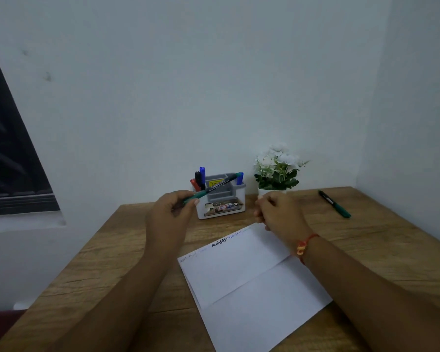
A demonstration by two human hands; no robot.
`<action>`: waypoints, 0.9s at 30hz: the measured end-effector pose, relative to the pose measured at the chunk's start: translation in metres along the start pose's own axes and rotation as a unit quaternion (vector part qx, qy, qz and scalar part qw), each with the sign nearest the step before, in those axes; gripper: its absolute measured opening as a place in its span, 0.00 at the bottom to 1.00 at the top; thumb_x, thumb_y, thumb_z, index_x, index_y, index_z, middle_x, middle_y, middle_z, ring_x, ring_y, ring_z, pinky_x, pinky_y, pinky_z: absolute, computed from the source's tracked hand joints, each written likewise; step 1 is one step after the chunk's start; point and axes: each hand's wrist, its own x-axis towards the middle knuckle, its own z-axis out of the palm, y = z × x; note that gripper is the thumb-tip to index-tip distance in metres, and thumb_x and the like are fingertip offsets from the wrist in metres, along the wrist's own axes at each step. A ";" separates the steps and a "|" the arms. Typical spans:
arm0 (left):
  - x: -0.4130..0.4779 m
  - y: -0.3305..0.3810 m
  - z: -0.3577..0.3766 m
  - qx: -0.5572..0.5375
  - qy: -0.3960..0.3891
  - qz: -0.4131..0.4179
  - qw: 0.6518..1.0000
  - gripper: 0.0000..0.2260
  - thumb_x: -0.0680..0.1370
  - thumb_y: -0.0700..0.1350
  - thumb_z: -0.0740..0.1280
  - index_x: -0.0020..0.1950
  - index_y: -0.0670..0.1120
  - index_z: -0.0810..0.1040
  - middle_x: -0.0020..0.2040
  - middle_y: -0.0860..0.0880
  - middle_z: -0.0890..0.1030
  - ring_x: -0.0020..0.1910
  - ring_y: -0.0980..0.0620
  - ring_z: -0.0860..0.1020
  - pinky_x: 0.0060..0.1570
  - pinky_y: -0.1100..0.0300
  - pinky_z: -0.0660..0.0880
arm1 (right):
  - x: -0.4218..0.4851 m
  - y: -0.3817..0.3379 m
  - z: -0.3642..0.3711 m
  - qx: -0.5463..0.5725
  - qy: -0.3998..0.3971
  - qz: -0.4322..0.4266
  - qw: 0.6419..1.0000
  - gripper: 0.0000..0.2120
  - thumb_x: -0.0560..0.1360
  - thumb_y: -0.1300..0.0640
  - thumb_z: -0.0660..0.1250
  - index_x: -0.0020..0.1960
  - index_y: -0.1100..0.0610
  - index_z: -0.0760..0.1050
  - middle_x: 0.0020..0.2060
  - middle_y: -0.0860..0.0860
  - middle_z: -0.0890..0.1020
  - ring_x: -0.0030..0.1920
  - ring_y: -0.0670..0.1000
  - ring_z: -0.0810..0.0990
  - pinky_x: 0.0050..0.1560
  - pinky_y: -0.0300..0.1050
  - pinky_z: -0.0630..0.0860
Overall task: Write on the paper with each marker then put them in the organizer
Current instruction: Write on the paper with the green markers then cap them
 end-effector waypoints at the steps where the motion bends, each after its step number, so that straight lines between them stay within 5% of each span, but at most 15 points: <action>1: 0.002 0.000 -0.001 0.006 0.017 0.004 1.000 0.09 0.75 0.42 0.72 0.54 0.47 0.83 0.47 0.54 0.83 0.46 0.66 0.78 0.43 0.77 0.72 | -0.002 0.002 0.000 -0.089 -0.004 -0.050 0.995 0.12 0.82 0.52 0.62 0.42 0.52 0.78 0.33 0.48 0.83 0.35 0.49 0.81 0.36 0.42 0.75; 7: 0.012 0.013 0.001 0.046 0.070 0.063 0.995 0.09 0.75 0.43 0.72 0.55 0.46 0.82 0.47 0.54 0.81 0.46 0.64 0.78 0.44 0.78 0.71 | -0.010 0.004 0.008 -0.271 -0.050 -0.153 0.949 0.10 0.80 0.45 0.64 0.42 0.47 0.74 0.30 0.43 0.76 0.33 0.47 0.76 0.31 0.42 0.67; 15: 0.035 0.016 0.035 0.113 0.005 0.127 0.985 0.08 0.77 0.41 0.69 0.56 0.46 0.79 0.47 0.52 0.81 0.44 0.56 0.78 0.47 0.61 0.77 | -0.011 0.003 0.005 -0.316 -0.053 -0.173 0.931 0.13 0.80 0.43 0.62 0.49 0.51 0.80 0.41 0.49 0.85 0.40 0.51 0.81 0.38 0.46 0.78; 24: 0.042 0.011 0.059 0.149 -0.023 0.112 0.982 0.01 0.79 0.42 0.65 0.50 0.46 0.75 0.43 0.48 0.81 0.43 0.51 0.79 0.43 0.52 0.79 | -0.010 0.005 0.005 -0.319 -0.056 -0.175 0.930 0.15 0.80 0.42 0.61 0.50 0.51 0.80 0.41 0.49 0.85 0.40 0.51 0.82 0.39 0.47 0.80; 27: 0.044 0.009 0.059 0.193 -0.031 0.138 0.971 0.05 0.80 0.40 0.64 0.52 0.44 0.79 0.44 0.46 0.81 0.45 0.50 0.76 0.43 0.57 0.73 | -0.010 0.005 0.005 -0.319 -0.056 -0.178 0.929 0.15 0.81 0.43 0.61 0.49 0.51 0.81 0.41 0.49 0.85 0.40 0.51 0.82 0.38 0.47 0.80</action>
